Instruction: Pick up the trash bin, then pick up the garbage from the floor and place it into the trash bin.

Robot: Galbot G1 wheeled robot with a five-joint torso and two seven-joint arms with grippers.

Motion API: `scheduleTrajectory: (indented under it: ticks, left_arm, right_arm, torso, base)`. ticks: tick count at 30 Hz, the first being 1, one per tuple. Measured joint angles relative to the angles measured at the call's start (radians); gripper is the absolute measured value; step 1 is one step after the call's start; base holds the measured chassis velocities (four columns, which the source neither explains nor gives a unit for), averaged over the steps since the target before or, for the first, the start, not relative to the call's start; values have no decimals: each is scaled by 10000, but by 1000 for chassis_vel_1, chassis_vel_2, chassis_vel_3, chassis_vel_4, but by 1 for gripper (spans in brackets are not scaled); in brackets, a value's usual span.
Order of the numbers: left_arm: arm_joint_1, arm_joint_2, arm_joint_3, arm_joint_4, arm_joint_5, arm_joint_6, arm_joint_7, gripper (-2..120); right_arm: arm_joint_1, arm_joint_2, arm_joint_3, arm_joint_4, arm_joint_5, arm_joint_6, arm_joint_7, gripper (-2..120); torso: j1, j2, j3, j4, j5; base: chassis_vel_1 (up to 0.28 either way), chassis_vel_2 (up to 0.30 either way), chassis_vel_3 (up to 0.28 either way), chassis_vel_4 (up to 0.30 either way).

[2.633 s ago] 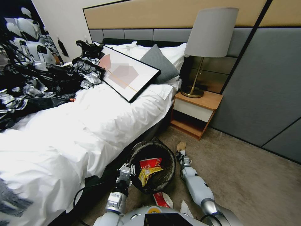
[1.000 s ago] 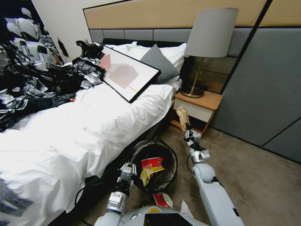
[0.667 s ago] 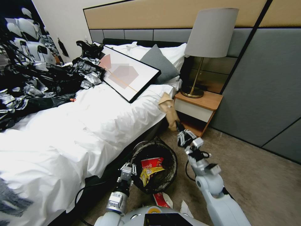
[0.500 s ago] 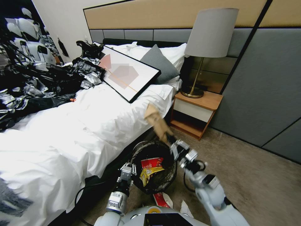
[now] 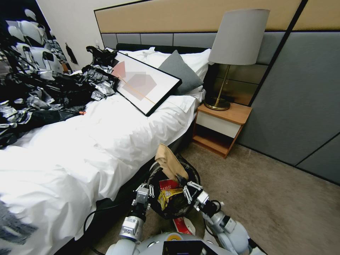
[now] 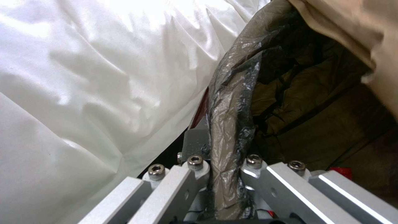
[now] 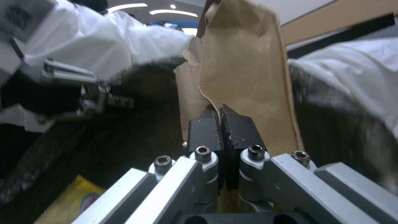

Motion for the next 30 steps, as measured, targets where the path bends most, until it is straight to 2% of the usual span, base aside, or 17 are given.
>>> scheduleTrajectory:
  ticks: [6, 22, 26, 28, 30]
  left_arm:
    - [-9, 8, 12, 1, -5, 0, 0, 1]
    - [-16, -1, -22, -19, -30, 0, 0, 1]
    - [-17, 0, -17, -43, -37, -1, 2, 1]
    - [-16, 1, -19, -45, -38, -1, 3, 1]
    - [-16, 0, -19, -45, -39, -2, 2, 1]
  right_arm:
    - [105, 398, 128, -773, 42, 178, -3, 0]
    - [-22, 628, 151, -1109, -102, 433, -205, 0]
    - [-48, 649, 154, -1125, -201, 453, -288, 10]
    - [-37, 661, 160, -1096, -211, 456, -298, 23]
    - [-38, 662, 160, -1089, -214, 456, -300, 25]
  torso:
    - [-1, 0, 0, 1, 0]
    - [0, 0, 0, 0, 0]
    - [0, 0, 0, 0, 0]
    - [0, 0, 0, 1, 0]
    - [0, 0, 0, 1, 0]
  base:
    - [0, 0, 0, 0]
    - [0, 0, 0, 0]
    - [0, 0, 0, 0]
    - [0, 0, 0, 0]
    - [0, 0, 0, 0]
